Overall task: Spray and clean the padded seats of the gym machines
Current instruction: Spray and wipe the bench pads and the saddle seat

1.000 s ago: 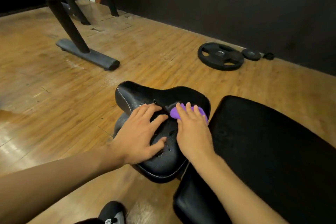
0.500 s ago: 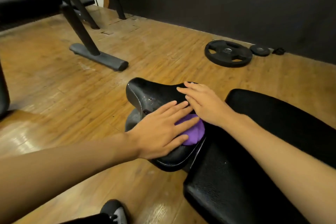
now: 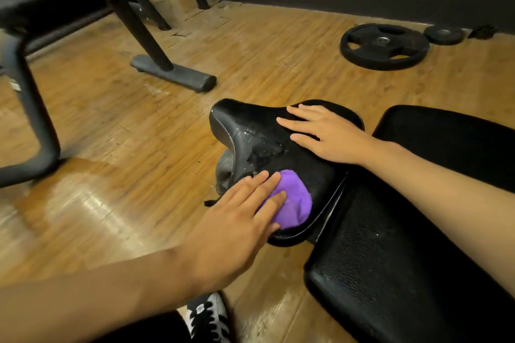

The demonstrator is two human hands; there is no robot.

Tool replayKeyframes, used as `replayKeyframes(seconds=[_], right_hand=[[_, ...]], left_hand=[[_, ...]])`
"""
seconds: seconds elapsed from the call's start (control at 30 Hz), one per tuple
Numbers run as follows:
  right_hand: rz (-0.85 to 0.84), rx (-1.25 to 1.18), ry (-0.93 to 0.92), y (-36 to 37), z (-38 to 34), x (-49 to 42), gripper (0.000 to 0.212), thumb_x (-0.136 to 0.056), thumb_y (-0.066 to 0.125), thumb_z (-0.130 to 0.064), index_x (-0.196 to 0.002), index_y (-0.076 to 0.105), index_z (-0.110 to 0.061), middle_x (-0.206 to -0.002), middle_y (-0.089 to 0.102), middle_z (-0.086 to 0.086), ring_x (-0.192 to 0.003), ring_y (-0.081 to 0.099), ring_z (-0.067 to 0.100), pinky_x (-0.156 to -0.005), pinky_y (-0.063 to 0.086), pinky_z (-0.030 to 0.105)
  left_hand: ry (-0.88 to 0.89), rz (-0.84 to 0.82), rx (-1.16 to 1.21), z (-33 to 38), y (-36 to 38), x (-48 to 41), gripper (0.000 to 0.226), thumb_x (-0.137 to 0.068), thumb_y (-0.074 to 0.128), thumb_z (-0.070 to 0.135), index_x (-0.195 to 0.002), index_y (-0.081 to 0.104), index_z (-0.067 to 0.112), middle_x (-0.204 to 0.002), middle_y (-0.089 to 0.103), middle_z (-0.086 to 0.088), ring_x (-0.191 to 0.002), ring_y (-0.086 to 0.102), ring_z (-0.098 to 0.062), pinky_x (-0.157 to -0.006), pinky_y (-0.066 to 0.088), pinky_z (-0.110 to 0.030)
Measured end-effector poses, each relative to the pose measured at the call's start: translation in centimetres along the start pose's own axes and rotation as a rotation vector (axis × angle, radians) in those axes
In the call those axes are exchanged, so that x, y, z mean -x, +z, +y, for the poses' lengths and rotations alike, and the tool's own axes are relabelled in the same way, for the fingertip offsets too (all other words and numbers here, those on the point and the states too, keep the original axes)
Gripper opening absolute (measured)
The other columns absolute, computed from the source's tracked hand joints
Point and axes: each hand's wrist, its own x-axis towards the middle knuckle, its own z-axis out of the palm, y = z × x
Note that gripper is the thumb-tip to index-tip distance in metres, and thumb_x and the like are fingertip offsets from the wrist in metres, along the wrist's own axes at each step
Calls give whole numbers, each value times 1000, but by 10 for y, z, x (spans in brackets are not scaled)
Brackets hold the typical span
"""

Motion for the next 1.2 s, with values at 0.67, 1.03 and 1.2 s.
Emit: replayKeyframes(seconds=[0.67, 1.03, 1.2], right_hand=[[-8, -18, 22, -2, 4, -3, 45, -103, 35, -46, -147, 37, -50, -162, 31, -8, -149, 22, 19, -118, 25, 47], [-28, -2, 51, 0, -1, 0, 45, -106, 34, -41, -150, 32, -49, -164, 25, -10, -152, 14, 14, -120, 23, 48], [12, -31, 55, 2, 0, -2, 44, -105, 39, -37, -148, 38, -45, -162, 30, -10, -150, 20, 16, -117, 25, 43]], left_hand=[[-325, 100, 100, 43, 11, -40, 56, -102, 31, 33, -145, 54, 6, -155, 48, -13, -142, 47, -31, -114, 40, -49], [-507, -46, 62, 30, 8, -68, 65, -105, 5, 44, -161, 25, 19, -170, 13, 0, -158, 9, -20, -126, 4, -40], [-665, -23, 131, -13, 10, -113, 57, -111, 20, 40, -163, 17, 17, -172, 3, 0, -158, -5, -22, -127, -1, -45]])
